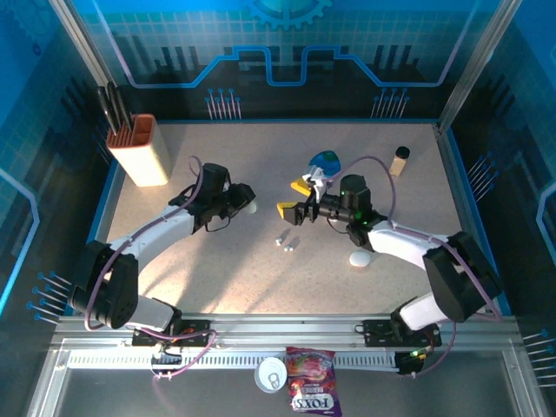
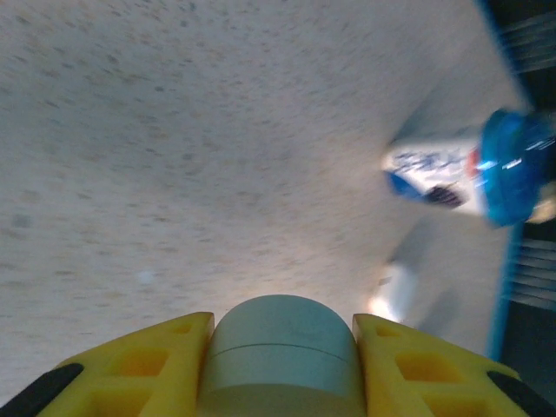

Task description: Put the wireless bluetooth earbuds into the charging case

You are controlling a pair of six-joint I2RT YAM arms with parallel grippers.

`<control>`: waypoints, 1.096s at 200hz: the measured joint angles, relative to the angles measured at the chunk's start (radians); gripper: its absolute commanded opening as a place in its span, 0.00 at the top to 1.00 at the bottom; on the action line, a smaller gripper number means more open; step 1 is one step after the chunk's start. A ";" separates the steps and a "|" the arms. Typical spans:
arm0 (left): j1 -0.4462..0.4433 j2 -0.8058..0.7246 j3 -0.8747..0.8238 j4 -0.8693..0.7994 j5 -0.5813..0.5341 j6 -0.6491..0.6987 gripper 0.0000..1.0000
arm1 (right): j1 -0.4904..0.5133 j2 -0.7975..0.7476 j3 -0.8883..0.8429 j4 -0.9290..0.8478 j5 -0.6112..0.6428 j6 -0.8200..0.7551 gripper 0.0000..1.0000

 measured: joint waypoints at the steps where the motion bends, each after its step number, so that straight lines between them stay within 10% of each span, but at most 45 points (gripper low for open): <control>1: 0.000 0.000 -0.004 0.013 0.003 -0.017 0.71 | 0.002 0.002 0.000 0.004 -0.001 0.000 0.13; 81: 0.000 -0.015 -0.179 0.455 0.076 -0.534 0.74 | 0.030 0.273 0.059 0.315 -0.039 0.154 0.18; 219: 0.002 0.012 -0.183 0.599 0.148 -0.618 0.74 | 0.030 0.382 0.148 0.376 -0.063 0.254 0.66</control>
